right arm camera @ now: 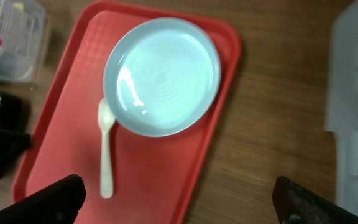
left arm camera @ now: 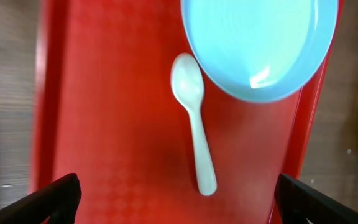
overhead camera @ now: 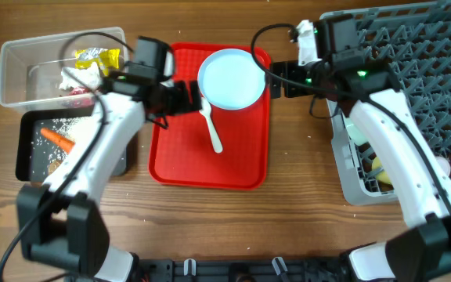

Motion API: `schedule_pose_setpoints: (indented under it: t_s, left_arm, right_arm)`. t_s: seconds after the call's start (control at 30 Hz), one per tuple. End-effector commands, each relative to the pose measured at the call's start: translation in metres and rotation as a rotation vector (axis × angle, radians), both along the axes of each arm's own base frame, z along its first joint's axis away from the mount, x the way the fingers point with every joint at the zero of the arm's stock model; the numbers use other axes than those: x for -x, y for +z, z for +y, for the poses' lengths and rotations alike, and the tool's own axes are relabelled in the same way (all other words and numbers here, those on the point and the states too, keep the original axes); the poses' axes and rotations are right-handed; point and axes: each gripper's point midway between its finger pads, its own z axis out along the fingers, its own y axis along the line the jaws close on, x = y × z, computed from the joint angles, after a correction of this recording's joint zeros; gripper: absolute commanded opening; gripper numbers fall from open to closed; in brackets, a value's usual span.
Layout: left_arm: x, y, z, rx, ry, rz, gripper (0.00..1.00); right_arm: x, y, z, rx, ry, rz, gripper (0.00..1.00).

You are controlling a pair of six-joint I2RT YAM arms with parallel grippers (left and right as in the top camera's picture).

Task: Sort waste into correct bins and load items into the dishwasher rack
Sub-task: 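Grasp the edge of the white plate with the right gripper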

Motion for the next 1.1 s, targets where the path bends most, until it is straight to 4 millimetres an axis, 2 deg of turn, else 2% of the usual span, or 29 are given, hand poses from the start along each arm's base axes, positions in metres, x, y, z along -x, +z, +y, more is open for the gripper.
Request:
schedule_pose_setpoints:
  t_s: [0.0, 0.03, 0.1, 0.13, 0.2, 0.23, 0.3, 0.4, 0.47, 0.6, 0.67, 0.83, 0.97, 1.0, 1.07]
  left_arm:
    - [0.000, -0.013, 0.010, 0.023, 0.155, 0.074, 1.00]
    - [-0.006, -0.010, 0.024, 0.049, 0.256, 0.078, 1.00]
    - [-0.012, -0.009, 0.047, 0.079, 0.390, 0.092, 1.00]
    - [-0.014, -0.009, 0.059, 0.081, 0.425, 0.096, 1.00]
    - [-0.013, -0.010, 0.069, 0.078, 0.451, 0.102, 1.00]
    - [-0.013, -0.011, 0.079, 0.077, 0.478, 0.112, 1.00]
    - [-0.011, -0.012, 0.095, 0.075, 0.520, 0.123, 1.00]
    - [-0.012, -0.012, 0.123, 0.076, 0.583, 0.123, 1.00]
    - [-0.009, -0.013, 0.132, 0.061, 0.591, 0.128, 1.00]
    - [-0.007, -0.015, 0.147, -0.010, 0.614, 0.118, 1.00]
    - [-0.006, -0.015, 0.149, -0.025, 0.619, 0.119, 1.00]
    - [-0.006, -0.016, 0.150, -0.031, 0.621, 0.118, 1.00]
    - [-0.006, -0.015, 0.150, -0.030, 0.621, 0.117, 1.00]
    - [-0.006, -0.015, 0.151, -0.030, 0.621, 0.117, 1.00]
    - [-0.006, -0.015, 0.151, -0.030, 0.621, 0.117, 1.00]
  right_arm:
    - [0.012, -0.034, 0.057, -0.143, 0.147, 0.144, 0.93]
    - [0.019, -0.058, 0.080, -0.141, 0.160, 0.212, 0.91]
    - [0.030, -0.092, 0.115, -0.147, 0.163, 0.298, 0.90]
    - [0.036, -0.107, 0.136, -0.155, 0.164, 0.330, 0.89]
    - [0.049, -0.134, 0.172, -0.154, 0.178, 0.360, 0.87]
    - [0.052, -0.149, 0.181, -0.131, 0.136, 0.376, 0.85]
    - [0.055, -0.170, 0.186, -0.102, 0.089, 0.397, 0.83]
    - [0.045, -0.181, 0.192, -0.114, 0.072, 0.369, 0.74]
    - [0.042, -0.186, 0.193, -0.113, 0.063, 0.363, 0.74]
    - [0.034, -0.177, 0.200, -0.137, 0.096, 0.311, 0.79]
    - [0.025, -0.173, 0.198, -0.123, 0.082, 0.264, 0.79]
    - [-0.004, -0.155, 0.170, -0.060, -0.026, 0.158, 0.82]
    - [-0.031, -0.112, 0.116, 0.007, -0.225, 0.041, 0.82]
    - [-0.038, -0.106, 0.099, 0.029, -0.268, 0.024, 0.82]
    - [-0.049, -0.113, 0.070, 0.056, -0.335, 0.038, 0.78]
